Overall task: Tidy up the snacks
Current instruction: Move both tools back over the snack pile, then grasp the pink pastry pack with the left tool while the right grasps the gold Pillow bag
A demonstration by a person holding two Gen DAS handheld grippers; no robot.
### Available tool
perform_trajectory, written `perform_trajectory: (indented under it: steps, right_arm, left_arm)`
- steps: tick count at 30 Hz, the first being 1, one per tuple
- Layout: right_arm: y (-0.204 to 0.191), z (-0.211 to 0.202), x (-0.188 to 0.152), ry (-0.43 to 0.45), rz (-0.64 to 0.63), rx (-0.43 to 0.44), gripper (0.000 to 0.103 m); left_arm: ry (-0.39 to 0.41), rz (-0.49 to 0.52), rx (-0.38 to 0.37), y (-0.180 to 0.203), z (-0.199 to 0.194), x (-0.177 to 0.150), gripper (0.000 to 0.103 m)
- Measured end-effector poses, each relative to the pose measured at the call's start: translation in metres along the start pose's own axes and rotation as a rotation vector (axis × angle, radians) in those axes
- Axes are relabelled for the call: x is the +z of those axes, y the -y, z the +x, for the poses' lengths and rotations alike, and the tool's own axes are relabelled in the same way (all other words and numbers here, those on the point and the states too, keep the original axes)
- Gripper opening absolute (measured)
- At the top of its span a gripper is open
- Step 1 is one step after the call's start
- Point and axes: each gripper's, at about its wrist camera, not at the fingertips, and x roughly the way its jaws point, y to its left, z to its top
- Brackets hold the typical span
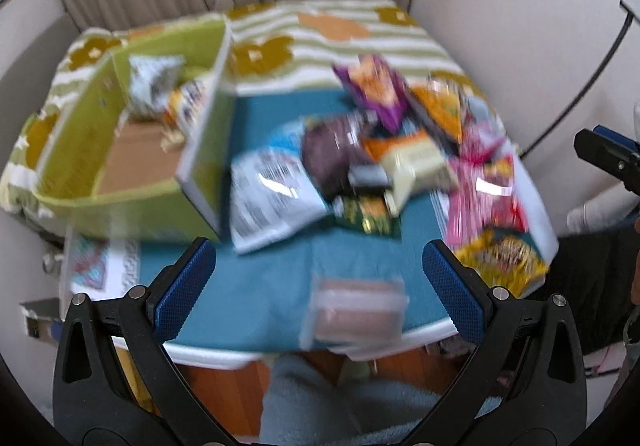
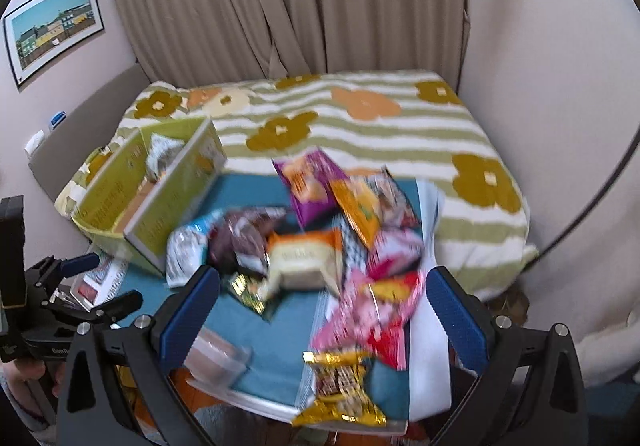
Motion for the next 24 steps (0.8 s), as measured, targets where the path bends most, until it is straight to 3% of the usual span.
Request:
perform_trajectory:
  steps: [10,18,24]
  right_arm:
    - [0.017,0.045,-0.054,-0.131,0.018,-0.017,0.103]
    - [0.015,0.074,-0.090,-0.216,-0.005,-0.024,0.103]
    - [0.010,0.086,-0.102,-0.248,-0.042,-0.040,0.101]
  left_arm:
    - [-0.209,0.046,-0.027,0.030,0.080,-0.044,0.102]
    - [-0.284,0.058,0.021,0.037,0.117,-0.064,0.102]
    - [-0.308,0.022,-0.019,0.031,0.130,-0.070,0.102]
